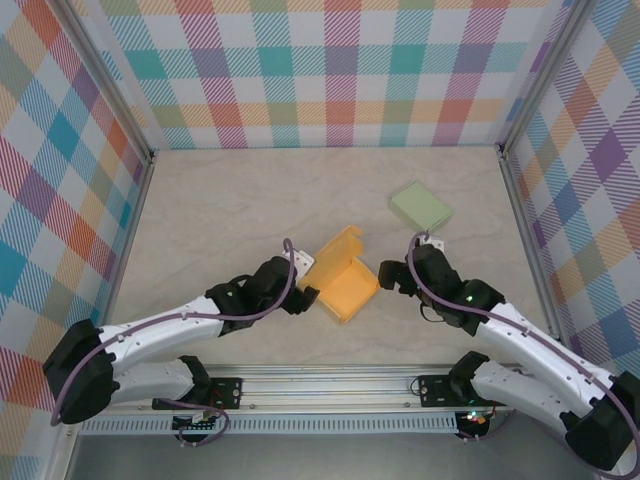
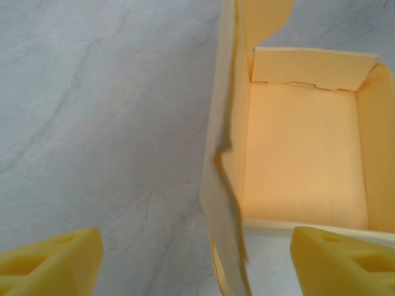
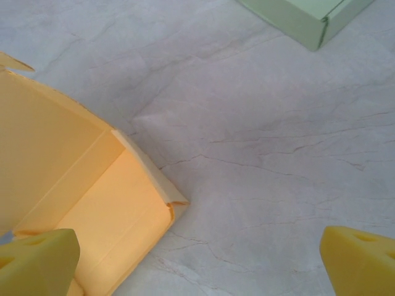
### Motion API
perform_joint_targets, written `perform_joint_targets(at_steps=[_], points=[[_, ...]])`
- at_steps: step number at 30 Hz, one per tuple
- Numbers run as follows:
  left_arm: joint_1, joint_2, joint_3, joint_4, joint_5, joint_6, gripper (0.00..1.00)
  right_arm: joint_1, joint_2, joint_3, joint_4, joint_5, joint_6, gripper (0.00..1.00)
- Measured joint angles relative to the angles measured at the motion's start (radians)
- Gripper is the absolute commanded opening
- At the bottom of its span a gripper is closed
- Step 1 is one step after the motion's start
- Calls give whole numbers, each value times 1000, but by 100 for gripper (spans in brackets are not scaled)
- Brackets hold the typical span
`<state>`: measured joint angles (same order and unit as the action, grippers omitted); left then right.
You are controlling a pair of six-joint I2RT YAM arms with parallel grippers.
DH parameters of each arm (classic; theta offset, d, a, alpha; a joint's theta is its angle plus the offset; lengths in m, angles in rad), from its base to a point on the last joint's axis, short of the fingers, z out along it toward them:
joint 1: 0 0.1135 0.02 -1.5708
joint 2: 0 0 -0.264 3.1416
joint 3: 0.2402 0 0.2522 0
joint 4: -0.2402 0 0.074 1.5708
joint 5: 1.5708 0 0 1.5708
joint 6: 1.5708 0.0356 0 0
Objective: Fold the paper box
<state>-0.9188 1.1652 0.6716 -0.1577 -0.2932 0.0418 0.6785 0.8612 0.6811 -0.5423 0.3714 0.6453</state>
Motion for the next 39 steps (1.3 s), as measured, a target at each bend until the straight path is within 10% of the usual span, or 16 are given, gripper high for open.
perform_joint_targets(at_steps=[7,19,37,39], points=[[0,77,34,38,-61,95,56,-206,-6,-40,124,-290,-23,90],[38,245,122,113,-48,368,18,-247,56,-40,185,-452,-40,100],[276,382,297,135,391,716,20,-273,61,-106,316,-390,-174,100],[295,395,325,126,443,755,36,-274,89,-106,337,-390,-207,98]])
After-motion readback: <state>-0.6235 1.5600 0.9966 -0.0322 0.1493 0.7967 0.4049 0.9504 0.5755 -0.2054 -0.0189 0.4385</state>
